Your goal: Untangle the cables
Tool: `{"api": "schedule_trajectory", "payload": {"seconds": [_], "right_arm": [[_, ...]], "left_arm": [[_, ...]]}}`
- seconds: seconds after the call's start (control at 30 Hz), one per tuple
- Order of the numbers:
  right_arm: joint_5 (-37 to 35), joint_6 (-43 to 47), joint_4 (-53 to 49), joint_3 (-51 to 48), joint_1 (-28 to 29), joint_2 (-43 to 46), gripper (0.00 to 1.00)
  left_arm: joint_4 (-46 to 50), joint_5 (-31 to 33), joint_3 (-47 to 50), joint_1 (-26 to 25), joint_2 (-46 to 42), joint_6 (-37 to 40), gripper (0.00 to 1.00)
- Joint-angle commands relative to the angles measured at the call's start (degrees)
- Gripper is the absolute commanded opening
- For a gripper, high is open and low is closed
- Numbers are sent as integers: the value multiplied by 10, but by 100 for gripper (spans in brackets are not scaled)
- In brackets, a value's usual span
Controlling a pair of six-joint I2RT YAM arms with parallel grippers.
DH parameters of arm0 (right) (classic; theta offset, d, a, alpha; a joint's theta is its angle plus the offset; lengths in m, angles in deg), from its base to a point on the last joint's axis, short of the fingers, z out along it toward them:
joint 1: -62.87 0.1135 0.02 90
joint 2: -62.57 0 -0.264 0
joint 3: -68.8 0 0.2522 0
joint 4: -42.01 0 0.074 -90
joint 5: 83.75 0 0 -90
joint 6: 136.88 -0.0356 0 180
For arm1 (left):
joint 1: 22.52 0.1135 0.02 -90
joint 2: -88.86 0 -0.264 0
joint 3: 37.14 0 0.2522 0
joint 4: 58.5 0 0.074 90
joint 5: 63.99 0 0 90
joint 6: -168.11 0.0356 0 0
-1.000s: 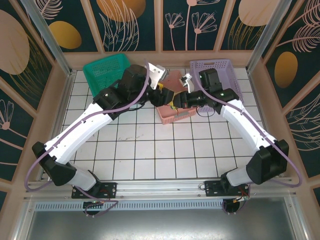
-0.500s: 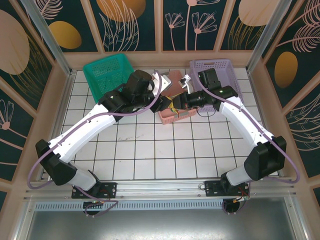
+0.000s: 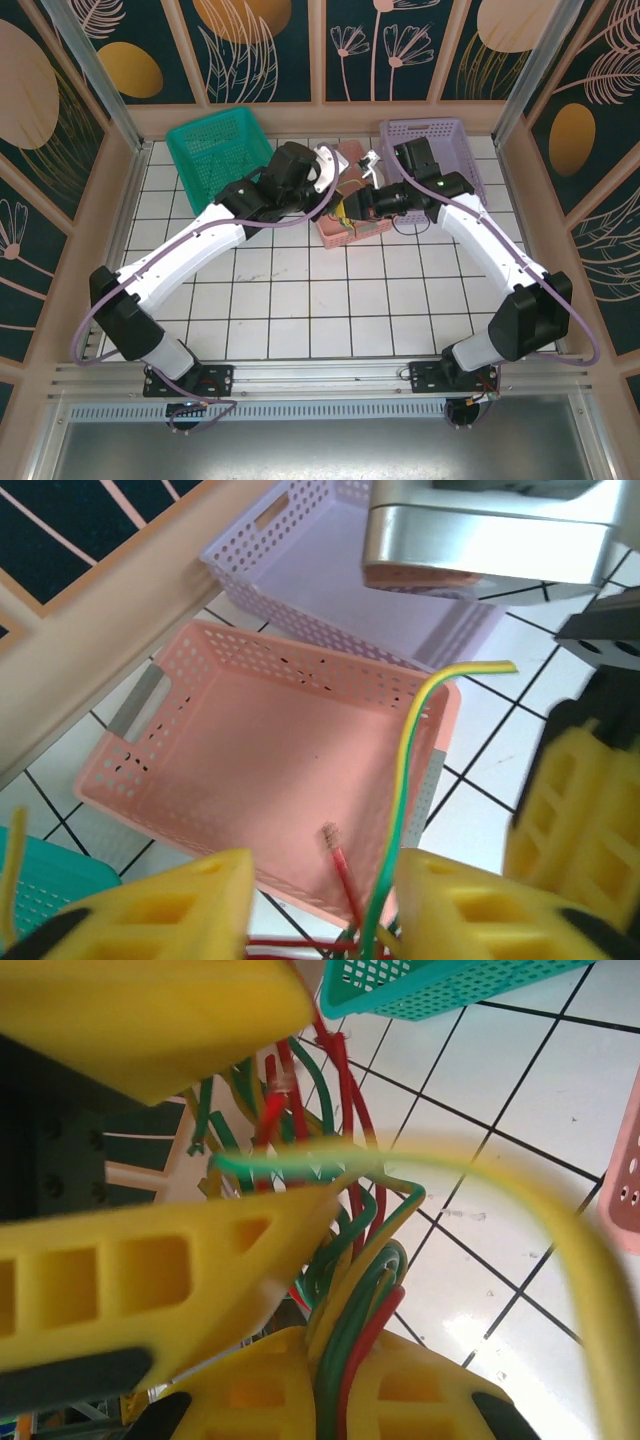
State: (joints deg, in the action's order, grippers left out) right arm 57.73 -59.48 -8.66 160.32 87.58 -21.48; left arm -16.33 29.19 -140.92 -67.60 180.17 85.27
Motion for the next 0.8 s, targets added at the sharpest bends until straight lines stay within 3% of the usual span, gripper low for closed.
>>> {"api": "schedule_trajectory", "payload": {"seconds": [0.0,0.07,0.13,0.23,0.4,0.6,0.77], "right_arm": [[41,4,46,15,15,31,0],[24,-5,63,6,16,40,0],[8,-13,83,-7,17,52,0],[-17,-20,104,-27,21,69,0],[-58,-44,142,-63,26,98,0],[-83,-128,244,-123,28,131,0],[-82,-169,296,-152,42,139,0]], "left_arm": [[-16,46,-8,1,18,-23,27],[-28,79,-16,2,18,-74,8],[-32,102,-21,6,17,-130,0],[-34,97,-15,25,7,-234,0],[-50,34,29,79,-26,-422,0],[-92,-37,117,124,-66,-631,0],[-199,-103,237,157,-108,-814,0]]}}
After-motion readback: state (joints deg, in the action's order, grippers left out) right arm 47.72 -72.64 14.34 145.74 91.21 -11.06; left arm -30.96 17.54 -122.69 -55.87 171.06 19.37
